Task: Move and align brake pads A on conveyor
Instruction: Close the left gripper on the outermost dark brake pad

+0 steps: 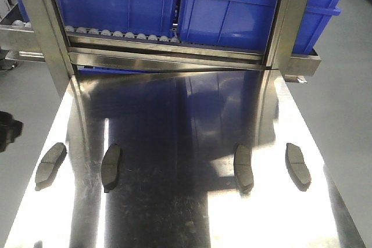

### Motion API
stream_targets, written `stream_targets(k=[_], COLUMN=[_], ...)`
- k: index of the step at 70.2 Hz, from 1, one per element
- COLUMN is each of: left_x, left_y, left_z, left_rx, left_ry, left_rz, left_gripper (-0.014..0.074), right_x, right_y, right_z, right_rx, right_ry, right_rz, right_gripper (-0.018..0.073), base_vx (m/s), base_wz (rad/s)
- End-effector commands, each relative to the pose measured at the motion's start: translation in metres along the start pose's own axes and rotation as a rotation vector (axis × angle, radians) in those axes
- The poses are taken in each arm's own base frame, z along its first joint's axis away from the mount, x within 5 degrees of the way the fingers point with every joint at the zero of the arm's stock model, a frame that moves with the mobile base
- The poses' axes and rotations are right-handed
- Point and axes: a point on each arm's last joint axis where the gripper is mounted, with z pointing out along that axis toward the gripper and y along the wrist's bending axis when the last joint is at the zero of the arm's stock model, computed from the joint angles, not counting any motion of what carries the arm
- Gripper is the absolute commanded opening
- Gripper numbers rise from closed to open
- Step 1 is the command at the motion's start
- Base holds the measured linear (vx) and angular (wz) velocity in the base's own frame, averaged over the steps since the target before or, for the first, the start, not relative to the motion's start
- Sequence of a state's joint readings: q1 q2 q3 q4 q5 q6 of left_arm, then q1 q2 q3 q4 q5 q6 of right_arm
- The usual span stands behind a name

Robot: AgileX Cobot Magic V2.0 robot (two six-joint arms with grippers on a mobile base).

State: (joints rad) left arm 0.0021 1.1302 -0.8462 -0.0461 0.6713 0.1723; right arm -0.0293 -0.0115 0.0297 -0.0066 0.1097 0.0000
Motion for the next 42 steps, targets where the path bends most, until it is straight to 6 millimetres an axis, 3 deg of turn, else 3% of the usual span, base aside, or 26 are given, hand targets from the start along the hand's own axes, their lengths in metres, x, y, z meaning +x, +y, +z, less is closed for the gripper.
stream_targets(k=[1,20,42], left_x=[-0.018,-0.029,-0.037], left_y=[-0.004,-0.004,-0.002], left_z=[0.015,0.087,0.127], left_rx=[0.054,0.118,0.133], left_ry=[0.031,0.318,0.418], left_rz=[0.011,-0.019,-0.020], left_gripper=[0.0627,0.0620,0.0596], right_x=[-0.002,-0.002,-0.002], right_y=[0.000,0.000,0.000], right_z=[0.000,0.000,0.000], right_rx=[-0.001,-0.001,-0.001], right_ry=[-0.068,-0.068,-0.068], right_rz=[-0.017,-0.017,-0.017], right_gripper=[-0.0003,-0.0003,-0.0003], base_vx=[0.00,0.00,0.00], base_wz=[0.00,0.00,0.00])
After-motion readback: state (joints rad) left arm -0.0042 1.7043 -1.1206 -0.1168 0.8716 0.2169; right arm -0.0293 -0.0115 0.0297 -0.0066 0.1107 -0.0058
